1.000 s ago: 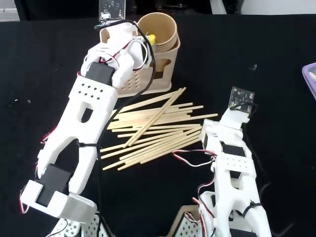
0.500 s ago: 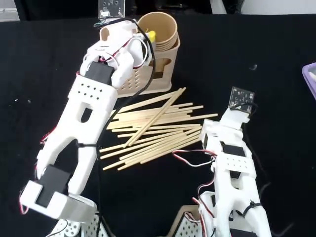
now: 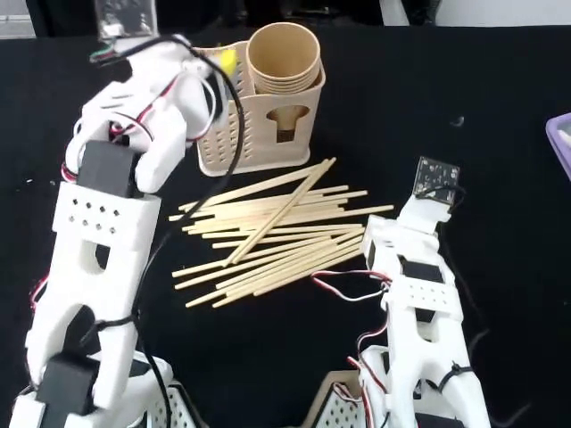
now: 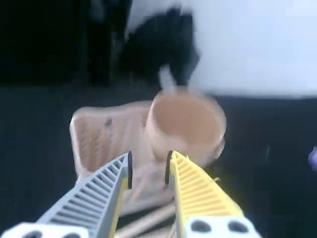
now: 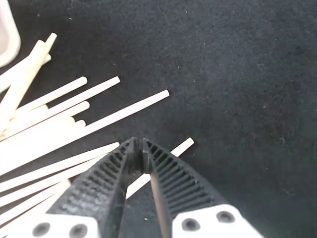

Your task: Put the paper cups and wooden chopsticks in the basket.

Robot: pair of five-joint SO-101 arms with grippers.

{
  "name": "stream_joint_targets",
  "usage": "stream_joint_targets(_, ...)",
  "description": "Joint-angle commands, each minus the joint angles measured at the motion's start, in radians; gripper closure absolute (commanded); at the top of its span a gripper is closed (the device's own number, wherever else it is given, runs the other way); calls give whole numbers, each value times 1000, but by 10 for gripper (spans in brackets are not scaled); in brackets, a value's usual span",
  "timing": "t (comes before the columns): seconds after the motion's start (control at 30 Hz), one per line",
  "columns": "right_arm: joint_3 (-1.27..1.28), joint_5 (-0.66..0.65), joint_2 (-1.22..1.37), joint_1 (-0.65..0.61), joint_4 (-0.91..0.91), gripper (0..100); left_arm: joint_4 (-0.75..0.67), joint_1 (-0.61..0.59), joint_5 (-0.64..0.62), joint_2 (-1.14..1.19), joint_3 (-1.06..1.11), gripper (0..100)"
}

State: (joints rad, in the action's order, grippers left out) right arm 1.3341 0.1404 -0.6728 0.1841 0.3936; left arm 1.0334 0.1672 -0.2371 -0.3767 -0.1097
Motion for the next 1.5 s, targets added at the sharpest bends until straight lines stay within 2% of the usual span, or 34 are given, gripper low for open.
stream_joint_targets(0.0, -5, 11, -30, -5, -21, 986, 141, 82, 181, -48, 110, 855)
stream_joint_targets(0.13, -41, 17, -35, 54, 55, 986, 216, 189, 353, -61, 320, 855)
stream_joint_targets(0.2, -61, 18, -47, 84, 103, 986, 186, 217, 394, -54, 444, 855)
stream_joint_targets(0.27, -61, 18, -67, 103, 115, 985, 83, 216, 384, -51, 579, 852)
stream_joint_targets(0.47, -39, 11, -97, 101, 109, 984, -350, 176, 371, -21, 889, 828)
stream_joint_targets(0.63, -39, 11, -96, 100, 109, 984, -523, 136, 373, 123, 943, 813)
stream_joint_targets(0.87, -39, 11, -94, 100, 109, 984, -531, 122, 445, 353, 820, 839)
stream_joint_targets(1.07, -41, 11, -94, 100, 109, 984, -522, 117, 448, 373, 806, 841)
stream_joint_targets(1.23, -41, 11, -94, 100, 109, 984, -411, 125, 450, 373, 757, 844)
stream_joint_targets(1.4, -41, 11, -94, 100, 109, 984, -273, 119, 450, 373, 664, 976)
stream_joint_targets(1.47, -41, 11, -94, 100, 109, 984, -215, 117, 450, 373, 630, 960)
